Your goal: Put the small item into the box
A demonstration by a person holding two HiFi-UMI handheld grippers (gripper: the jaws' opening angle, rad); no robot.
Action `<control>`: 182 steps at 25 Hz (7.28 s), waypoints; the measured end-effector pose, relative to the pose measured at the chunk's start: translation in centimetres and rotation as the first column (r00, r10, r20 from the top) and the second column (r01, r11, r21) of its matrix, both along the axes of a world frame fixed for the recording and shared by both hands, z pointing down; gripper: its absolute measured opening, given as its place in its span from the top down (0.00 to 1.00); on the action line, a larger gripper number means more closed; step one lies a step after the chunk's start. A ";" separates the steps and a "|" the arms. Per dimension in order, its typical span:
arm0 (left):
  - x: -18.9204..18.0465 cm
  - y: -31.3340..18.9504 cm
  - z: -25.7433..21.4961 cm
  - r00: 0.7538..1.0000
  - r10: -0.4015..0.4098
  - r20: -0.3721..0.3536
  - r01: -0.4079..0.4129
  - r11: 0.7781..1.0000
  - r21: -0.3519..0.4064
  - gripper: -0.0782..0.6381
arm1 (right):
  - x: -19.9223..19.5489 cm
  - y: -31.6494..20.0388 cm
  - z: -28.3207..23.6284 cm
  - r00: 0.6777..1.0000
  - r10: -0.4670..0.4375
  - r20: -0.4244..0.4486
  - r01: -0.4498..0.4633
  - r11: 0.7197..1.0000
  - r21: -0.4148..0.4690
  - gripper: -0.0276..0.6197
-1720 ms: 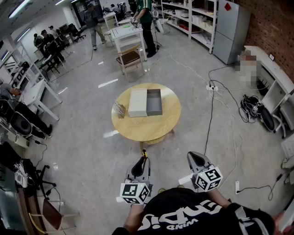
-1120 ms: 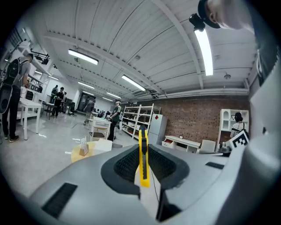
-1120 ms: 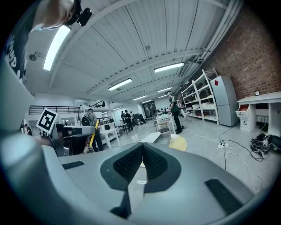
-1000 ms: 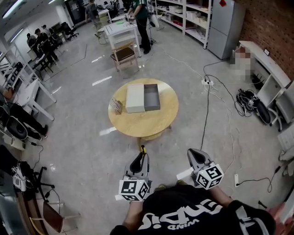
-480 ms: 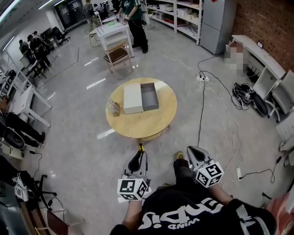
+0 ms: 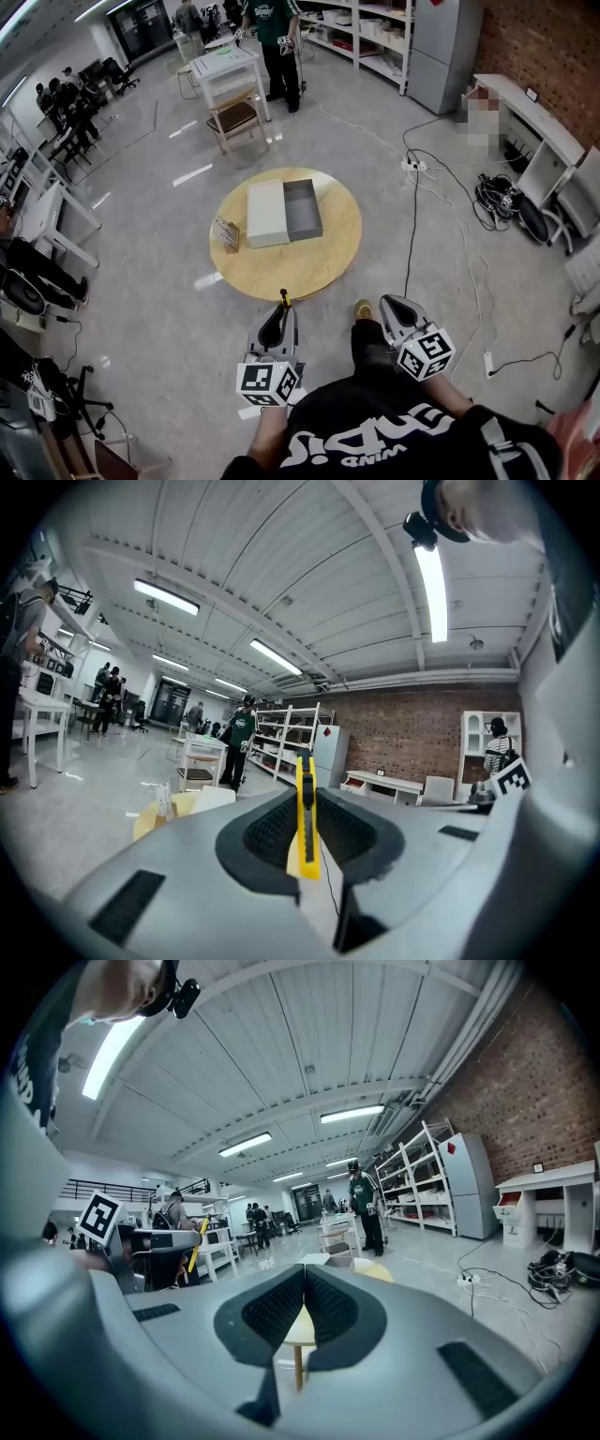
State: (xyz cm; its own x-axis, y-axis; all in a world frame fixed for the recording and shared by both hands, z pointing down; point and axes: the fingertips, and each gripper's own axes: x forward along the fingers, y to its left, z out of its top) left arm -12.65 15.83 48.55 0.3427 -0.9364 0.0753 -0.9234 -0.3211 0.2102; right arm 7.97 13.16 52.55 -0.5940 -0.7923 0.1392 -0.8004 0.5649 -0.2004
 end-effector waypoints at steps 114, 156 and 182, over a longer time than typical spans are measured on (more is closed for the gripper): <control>0.8 -49.7 30.1 0.986 0.045 0.162 0.103 0.598 -0.795 0.79 | -1.7 -43.5 0.0 0.988 -0.153 -0.008 0.151 0.979 -0.136 0.95; 0.4 -41.9 1.4 0.998 -0.059 0.021 0.062 0.984 -0.167 0.88 | -3.8 -42.4 -1.8 0.972 -0.233 0.023 0.234 0.970 -0.070 0.95; -0.9 -37.3 0.7 0.990 -0.136 -0.021 0.135 0.990 -0.045 0.88 | -4.9 -41.0 -2.1 0.965 -0.263 0.023 0.264 0.964 -0.045 0.95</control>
